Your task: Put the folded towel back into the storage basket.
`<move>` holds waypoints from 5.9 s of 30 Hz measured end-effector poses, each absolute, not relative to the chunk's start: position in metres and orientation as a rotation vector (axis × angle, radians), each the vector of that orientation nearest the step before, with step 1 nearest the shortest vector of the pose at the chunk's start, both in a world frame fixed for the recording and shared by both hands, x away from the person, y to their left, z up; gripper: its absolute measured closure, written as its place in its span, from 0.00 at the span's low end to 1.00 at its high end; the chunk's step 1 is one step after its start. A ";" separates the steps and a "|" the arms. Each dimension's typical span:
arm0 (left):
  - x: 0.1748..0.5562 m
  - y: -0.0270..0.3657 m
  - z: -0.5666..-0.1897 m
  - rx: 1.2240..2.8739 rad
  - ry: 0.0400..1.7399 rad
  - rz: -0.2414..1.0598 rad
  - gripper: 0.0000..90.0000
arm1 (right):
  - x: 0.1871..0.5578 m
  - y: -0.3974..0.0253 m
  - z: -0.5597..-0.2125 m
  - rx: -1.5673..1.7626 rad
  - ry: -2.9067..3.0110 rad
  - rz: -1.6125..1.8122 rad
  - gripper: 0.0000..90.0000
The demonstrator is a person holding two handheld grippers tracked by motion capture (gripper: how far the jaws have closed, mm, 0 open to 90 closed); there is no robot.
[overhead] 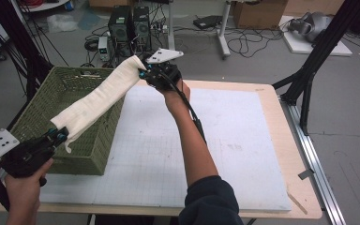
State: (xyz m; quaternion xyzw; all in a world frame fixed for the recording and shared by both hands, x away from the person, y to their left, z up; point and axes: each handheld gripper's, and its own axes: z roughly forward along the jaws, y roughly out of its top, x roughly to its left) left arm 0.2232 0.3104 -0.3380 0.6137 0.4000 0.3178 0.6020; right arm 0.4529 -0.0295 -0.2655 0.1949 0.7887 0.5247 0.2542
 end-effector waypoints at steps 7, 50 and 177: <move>0.217 0.321 -0.341 1.426 0.963 0.764 0.93 | 0.461 -0.003 -0.269 0.507 2.160 1.431 0.90; 0.209 0.359 -0.353 1.384 1.279 0.910 0.40 | 0.499 0.141 -0.309 0.553 2.170 1.342 0.49; 0.274 0.130 -0.417 1.719 0.666 0.380 0.21 | 0.241 -0.330 -0.400 1.099 1.892 1.182 0.19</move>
